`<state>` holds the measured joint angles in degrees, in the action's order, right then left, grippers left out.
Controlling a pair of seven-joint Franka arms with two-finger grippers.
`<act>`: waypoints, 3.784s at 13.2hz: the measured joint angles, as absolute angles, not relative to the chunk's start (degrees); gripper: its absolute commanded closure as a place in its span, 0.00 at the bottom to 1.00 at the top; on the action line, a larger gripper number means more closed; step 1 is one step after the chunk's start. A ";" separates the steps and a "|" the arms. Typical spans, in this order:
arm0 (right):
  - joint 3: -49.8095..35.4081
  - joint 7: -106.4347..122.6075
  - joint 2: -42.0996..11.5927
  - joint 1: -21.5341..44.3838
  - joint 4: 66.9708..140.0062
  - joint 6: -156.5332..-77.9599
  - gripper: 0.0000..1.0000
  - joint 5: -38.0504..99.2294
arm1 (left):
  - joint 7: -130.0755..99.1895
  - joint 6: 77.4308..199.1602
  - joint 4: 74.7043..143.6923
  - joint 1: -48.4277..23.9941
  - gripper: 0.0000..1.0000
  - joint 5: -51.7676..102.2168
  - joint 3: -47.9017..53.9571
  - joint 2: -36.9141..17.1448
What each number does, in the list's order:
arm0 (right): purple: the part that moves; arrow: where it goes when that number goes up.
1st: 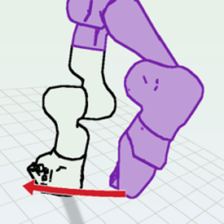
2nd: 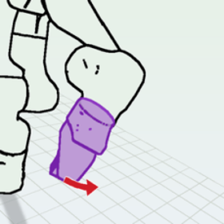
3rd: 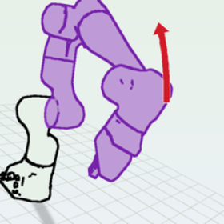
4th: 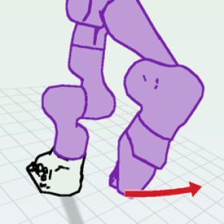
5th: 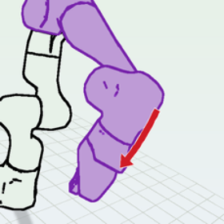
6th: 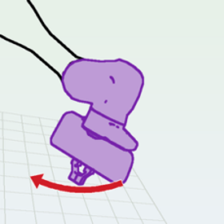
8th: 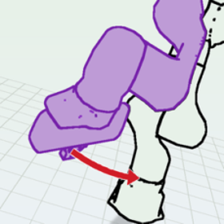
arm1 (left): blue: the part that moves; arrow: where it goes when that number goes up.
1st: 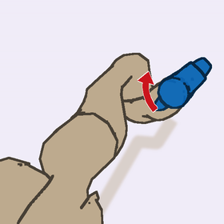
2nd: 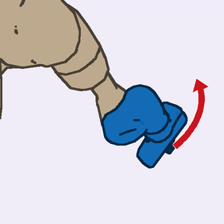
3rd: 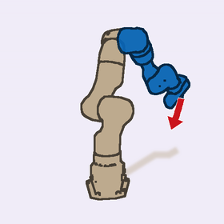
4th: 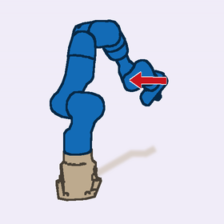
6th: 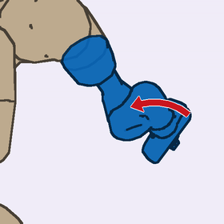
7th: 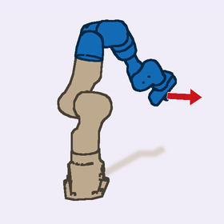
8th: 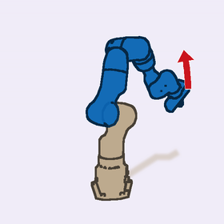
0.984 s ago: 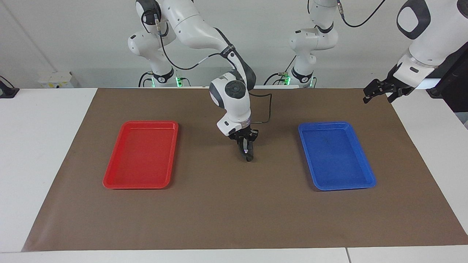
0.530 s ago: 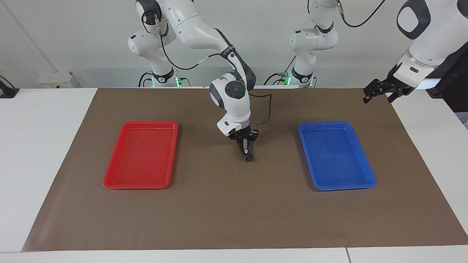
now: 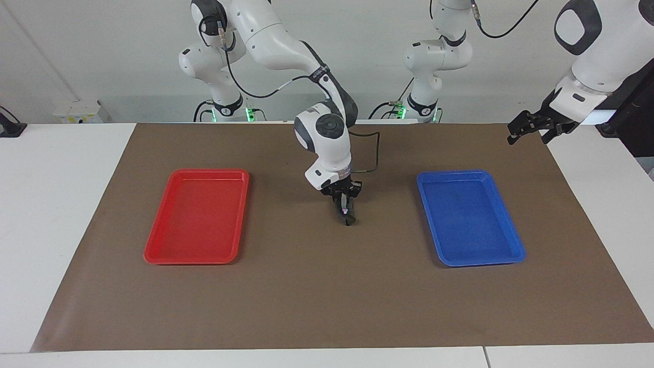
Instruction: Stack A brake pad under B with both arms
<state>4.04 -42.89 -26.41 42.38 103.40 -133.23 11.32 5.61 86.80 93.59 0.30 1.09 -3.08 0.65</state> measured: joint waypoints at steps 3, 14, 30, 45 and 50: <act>4.04 -42.89 -26.41 42.38 103.47 -133.29 0.00 11.32 | 5.61 86.80 93.59 0.30 0.00 1.09 -3.08 0.65; 6.32 -37.25 -14.50 32.47 100.78 -122.28 0.00 -0.95 | 5.61 86.80 93.59 0.30 0.00 1.09 -3.08 0.65; 6.51 -3.77 3.11 3.15 108.69 -99.49 0.00 -1.10 | 5.61 86.80 93.59 0.30 0.00 1.09 -3.08 0.65; 4.94 0.79 1.59 3.46 90.70 -86.85 0.00 0.62 | 5.61 86.80 93.59 0.30 0.00 1.09 -3.08 0.65; 4.37 0.85 1.90 4.27 91.45 -86.85 0.00 0.24 | 5.61 86.80 93.59 0.30 0.00 1.09 -3.08 0.65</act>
